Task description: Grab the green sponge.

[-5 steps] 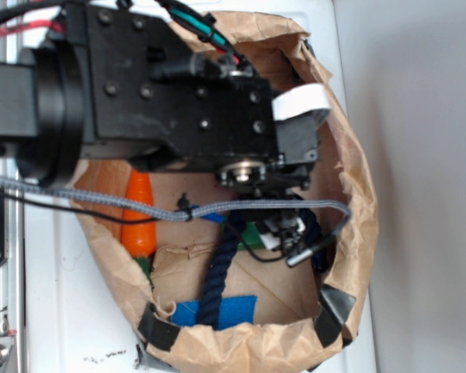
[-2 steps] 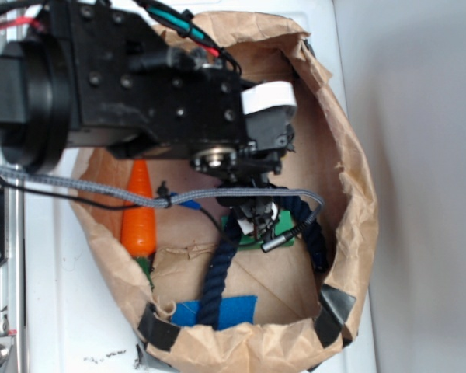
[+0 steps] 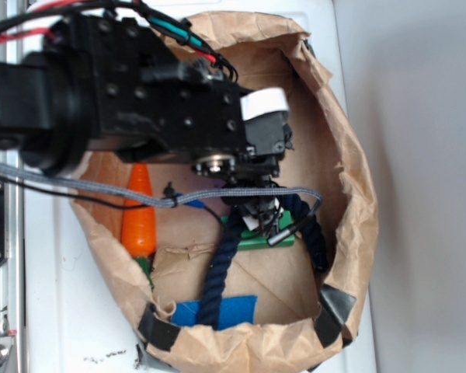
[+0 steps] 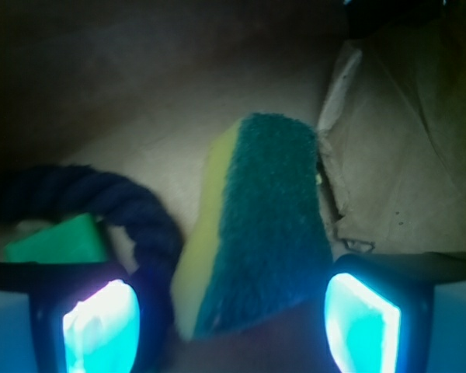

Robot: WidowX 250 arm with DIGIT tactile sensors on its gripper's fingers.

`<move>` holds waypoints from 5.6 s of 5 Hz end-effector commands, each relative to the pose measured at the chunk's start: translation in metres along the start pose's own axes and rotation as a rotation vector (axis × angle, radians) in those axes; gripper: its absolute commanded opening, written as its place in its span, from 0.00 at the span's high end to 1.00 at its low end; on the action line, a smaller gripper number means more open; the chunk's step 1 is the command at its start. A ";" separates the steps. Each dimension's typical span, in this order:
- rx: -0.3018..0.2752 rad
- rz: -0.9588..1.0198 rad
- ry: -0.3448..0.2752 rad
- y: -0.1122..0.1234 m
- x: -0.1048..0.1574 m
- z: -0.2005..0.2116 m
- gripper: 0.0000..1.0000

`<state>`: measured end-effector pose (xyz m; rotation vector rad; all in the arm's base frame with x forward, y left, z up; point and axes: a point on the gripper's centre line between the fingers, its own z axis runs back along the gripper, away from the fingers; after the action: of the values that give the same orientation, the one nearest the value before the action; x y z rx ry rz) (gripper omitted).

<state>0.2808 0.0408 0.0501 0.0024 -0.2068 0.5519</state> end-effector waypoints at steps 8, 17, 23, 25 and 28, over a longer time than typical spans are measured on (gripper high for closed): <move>-0.143 -0.016 -0.010 -0.005 -0.007 0.088 1.00; -0.094 -0.354 0.035 -0.005 0.040 0.022 0.00; -0.127 -0.408 0.071 0.018 0.040 0.018 0.00; -0.166 -0.437 0.105 0.035 0.035 0.031 0.00; -0.158 -0.470 0.077 0.034 0.019 0.004 0.00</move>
<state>0.2713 0.0692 0.0412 -0.1395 -0.1199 0.0801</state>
